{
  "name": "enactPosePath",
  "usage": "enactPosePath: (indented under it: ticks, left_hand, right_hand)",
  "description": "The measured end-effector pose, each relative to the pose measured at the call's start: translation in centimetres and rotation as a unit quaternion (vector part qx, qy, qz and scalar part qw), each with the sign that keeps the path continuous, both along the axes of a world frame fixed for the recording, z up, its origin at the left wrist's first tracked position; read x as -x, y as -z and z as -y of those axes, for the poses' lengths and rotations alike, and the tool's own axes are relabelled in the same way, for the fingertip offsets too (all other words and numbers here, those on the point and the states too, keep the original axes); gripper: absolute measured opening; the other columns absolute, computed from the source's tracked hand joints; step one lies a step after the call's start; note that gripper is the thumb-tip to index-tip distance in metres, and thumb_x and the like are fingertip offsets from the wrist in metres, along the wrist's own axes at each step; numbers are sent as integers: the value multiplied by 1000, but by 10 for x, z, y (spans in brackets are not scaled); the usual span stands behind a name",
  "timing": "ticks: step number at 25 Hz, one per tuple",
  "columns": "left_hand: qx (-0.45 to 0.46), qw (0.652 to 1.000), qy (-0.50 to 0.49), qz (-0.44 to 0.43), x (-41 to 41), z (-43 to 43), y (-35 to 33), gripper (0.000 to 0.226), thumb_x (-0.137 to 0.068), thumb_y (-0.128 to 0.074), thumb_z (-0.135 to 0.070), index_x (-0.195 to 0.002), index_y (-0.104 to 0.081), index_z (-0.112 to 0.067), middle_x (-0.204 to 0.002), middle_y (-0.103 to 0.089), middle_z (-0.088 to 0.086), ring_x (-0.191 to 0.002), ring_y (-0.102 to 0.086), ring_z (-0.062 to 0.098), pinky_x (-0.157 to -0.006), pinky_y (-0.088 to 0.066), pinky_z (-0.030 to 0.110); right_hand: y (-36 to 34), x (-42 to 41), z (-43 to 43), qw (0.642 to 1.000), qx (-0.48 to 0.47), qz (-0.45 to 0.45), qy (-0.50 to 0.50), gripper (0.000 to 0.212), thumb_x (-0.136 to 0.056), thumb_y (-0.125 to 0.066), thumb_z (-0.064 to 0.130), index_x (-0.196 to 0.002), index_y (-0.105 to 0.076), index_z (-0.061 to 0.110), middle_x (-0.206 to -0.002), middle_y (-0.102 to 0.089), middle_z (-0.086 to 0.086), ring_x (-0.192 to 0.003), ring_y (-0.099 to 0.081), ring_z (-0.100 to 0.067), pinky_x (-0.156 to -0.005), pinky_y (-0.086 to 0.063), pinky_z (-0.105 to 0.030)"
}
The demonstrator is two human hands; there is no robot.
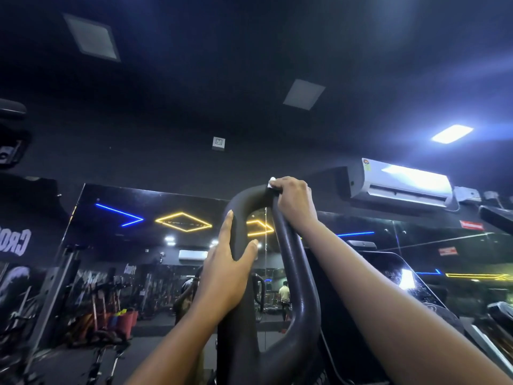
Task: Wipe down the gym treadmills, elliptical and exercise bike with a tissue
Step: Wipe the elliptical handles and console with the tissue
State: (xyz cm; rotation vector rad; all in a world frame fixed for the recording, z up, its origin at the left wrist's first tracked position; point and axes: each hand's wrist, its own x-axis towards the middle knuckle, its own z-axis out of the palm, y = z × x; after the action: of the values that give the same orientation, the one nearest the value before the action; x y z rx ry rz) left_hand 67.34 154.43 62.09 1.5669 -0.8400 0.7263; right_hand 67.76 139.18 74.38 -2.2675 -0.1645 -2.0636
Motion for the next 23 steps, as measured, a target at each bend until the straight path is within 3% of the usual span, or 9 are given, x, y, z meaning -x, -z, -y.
enactPosePath:
  ticks: [4, 6, 8, 10, 13, 16, 20, 22, 23]
  left_hand:
    - [9, 1000, -2, -4, -1, 0, 0, 69, -95, -48, -42, -148, -5, -48, -151, -32, 2, -134, -34, 21, -88, -27, 27]
    - [8, 1000, -2, 0, -1, 0, 0, 68, -95, -48, -42, -148, -4, -48, -151, -32, 2, -131, -37, 18, -88, -27, 26]
    - [7, 1000, 1, 7, -2, 1, 1, 69, -95, -47, -42, -148, -4, -47, -152, -30, 2, -126, -37, 14, -88, -27, 26]
    - [14, 1000, 14, 13, -3, 2, 1, 69, -95, -48, -43, -148, -5, -47, -154, -26, 0, -134, -32, 15, -95, -31, 28]
    - [21, 999, 21, 16, -6, 2, 2, 69, -94, -49, -43, -148, -6, -46, -155, -23, -4, -140, -25, 17, -107, -29, 35]
    - [24, 999, 19, 18, -5, 0, 2, 69, -94, -49, -43, -148, -6, -46, -155, -25, -5, -140, -26, 17, -106, -29, 34]
    - [26, 999, 22, 13, 3, -3, 7, 72, -96, -45, -42, -147, 5, -45, -155, -25, -8, -139, -31, 19, -100, -30, 30]
    - [21, 999, 33, 2, 6, -5, 15, 73, -94, -41, -50, -138, 16, -55, -155, -24, -7, -133, -40, 25, -103, -33, 31]
    - [17, 999, 36, -4, 7, -6, 19, 70, -92, -39, -55, -129, 20, -63, -156, -23, -7, -129, -45, 28, -106, -37, 38]
  right_hand:
    - [33, 14, -26, 989, 138, -21, -43, 36, -82, -56, -10, -112, -68, 7, -113, -67, -10, -104, -61, -23, -88, -39, -17]
    - [31, 18, -24, 987, 143, -7, -74, 34, -80, -59, -10, -107, -70, 5, -111, -68, -10, -103, -63, -22, -88, -38, -10]
    - [11, 17, -12, 995, 77, 24, -51, 28, -85, -54, -6, -104, -71, 6, -110, -68, -10, -102, -62, -24, -88, -43, -22]
    - [-5, 13, -4, 999, 41, -12, 31, 30, -88, -48, -4, -103, -71, 7, -111, -65, -9, -103, -59, -26, -85, -43, -29]
    - [-7, 4, -18, 989, 96, -55, 101, 36, -85, -45, -8, -109, -67, 7, -115, -62, -9, -109, -53, -26, -90, -43, -33]
    - [3, 8, -37, 981, 170, -63, 62, 40, -83, -52, -8, -116, -65, 9, -121, -61, -8, -112, -50, -25, -93, -39, -32]
    - [27, 19, -49, 965, 247, -65, -54, 38, -76, -58, -13, -106, -70, 6, -110, -67, -9, -100, -57, -25, -84, -43, -27]
    - [33, 18, -42, 957, 266, -60, -99, 40, -71, -60, -16, -103, -72, 6, -104, -70, -10, -94, -61, -23, -82, -44, -22]
    - [30, 17, -35, 965, 237, -37, -106, 43, -70, -58, -18, -103, -72, 5, -105, -70, -10, -95, -63, -23, -84, -44, -21]
